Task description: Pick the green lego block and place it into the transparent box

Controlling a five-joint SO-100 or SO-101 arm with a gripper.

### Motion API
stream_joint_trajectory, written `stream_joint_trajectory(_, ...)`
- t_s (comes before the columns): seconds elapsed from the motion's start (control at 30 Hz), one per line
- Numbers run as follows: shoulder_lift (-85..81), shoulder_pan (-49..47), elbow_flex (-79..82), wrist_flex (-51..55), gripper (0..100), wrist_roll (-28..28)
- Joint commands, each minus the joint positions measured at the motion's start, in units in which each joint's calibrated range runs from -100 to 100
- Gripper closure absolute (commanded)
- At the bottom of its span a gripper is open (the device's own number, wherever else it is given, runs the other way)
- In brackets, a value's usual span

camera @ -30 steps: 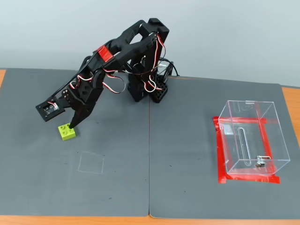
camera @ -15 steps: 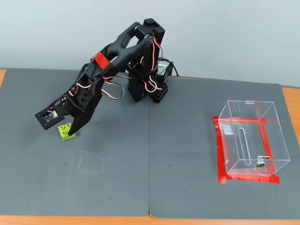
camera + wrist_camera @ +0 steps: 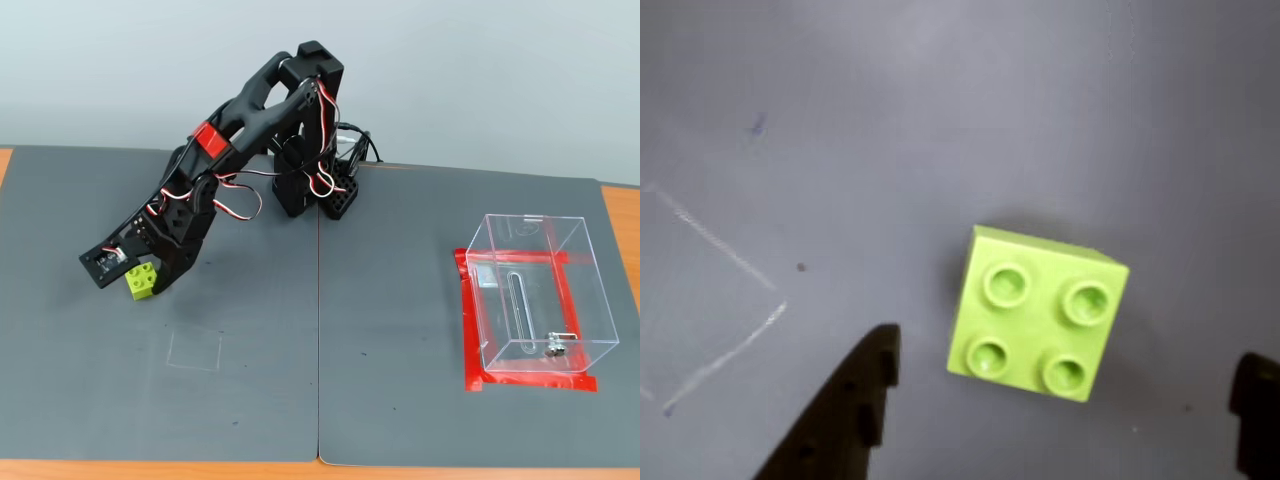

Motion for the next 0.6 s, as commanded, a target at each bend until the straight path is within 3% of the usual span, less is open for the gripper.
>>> stream_joint_trajectory(0.0,0.48,-0.23,-1.04,-0.84,63,0.19)
stream_joint_trajectory(0.57,4.04,-0.01,-2.04,-0.84,63,0.40)
